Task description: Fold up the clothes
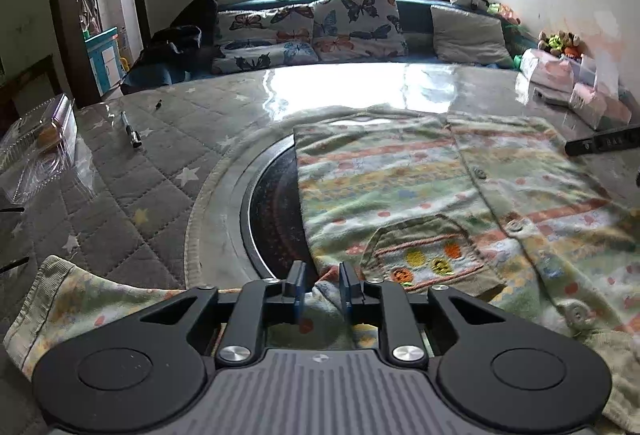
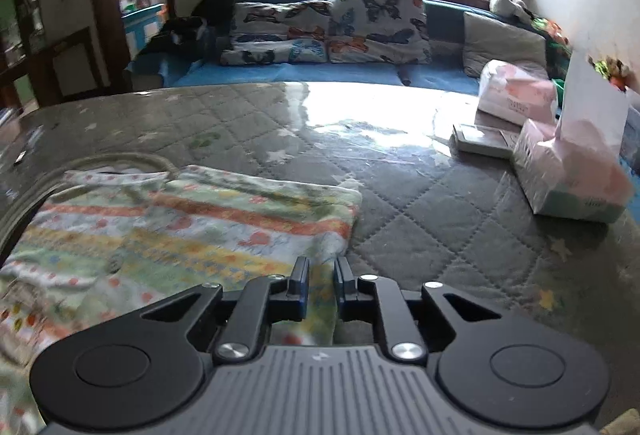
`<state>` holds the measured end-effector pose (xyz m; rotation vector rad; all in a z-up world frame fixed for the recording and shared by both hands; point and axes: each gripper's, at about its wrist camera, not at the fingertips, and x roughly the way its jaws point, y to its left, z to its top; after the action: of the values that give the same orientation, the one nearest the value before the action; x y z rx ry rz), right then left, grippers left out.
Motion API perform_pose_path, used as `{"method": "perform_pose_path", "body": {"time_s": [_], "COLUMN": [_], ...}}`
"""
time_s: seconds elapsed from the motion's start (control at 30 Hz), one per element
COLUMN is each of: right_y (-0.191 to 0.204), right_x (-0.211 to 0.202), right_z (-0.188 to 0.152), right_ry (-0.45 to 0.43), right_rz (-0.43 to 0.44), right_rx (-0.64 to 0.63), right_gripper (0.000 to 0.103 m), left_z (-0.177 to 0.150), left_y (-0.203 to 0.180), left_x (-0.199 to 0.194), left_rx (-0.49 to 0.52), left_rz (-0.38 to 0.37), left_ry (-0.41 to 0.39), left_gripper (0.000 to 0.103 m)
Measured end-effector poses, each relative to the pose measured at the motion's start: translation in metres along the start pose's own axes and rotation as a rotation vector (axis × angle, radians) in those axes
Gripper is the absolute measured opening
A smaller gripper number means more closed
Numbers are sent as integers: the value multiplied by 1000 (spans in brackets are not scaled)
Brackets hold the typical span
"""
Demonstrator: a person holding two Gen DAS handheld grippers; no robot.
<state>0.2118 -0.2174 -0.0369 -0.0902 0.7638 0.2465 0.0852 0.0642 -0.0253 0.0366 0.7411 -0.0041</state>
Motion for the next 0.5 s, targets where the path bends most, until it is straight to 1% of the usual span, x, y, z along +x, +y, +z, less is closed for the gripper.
{"method": "perform_pose_path", "body": {"time_s": [0.07, 0.1, 0.17, 0.23, 0.27, 0.37, 0.43, 0.5], "right_y": [7, 11, 20, 30, 36, 56, 70, 82], "right_x": [-13, -18, -30, -41, -46, -63, -74, -80], "right_z": [-4, -8, -16, -25, -31, -46, -56, -65], "right_ry": [4, 9, 22, 36, 42, 50, 51, 55], "right_rz": [31, 48, 82, 116, 136, 195, 239, 256], "right_rx": [-28, -42, -70, -98, -112, -157, -182, -214], "right_gripper": [30, 32, 34, 39, 40, 41, 44, 45], "left_z": [-1, -2, -5, -9, -12, -20, -25, -30], "left_y": [-3, -6, -10, -15, -17, -27, -34, -44], "left_x": [-6, -10, -18, -24, -27, -35, -40, -46], "left_rx": [12, 20, 30, 36, 40, 57, 76, 100], "left_rz": [-12, -20, -40, -57, -67, -100, -126, -153], "left_ry": [-9, -13, -21, -24, -22, -15, -17, -22], "left_gripper": [24, 24, 25, 30, 30, 30, 33, 34]}}
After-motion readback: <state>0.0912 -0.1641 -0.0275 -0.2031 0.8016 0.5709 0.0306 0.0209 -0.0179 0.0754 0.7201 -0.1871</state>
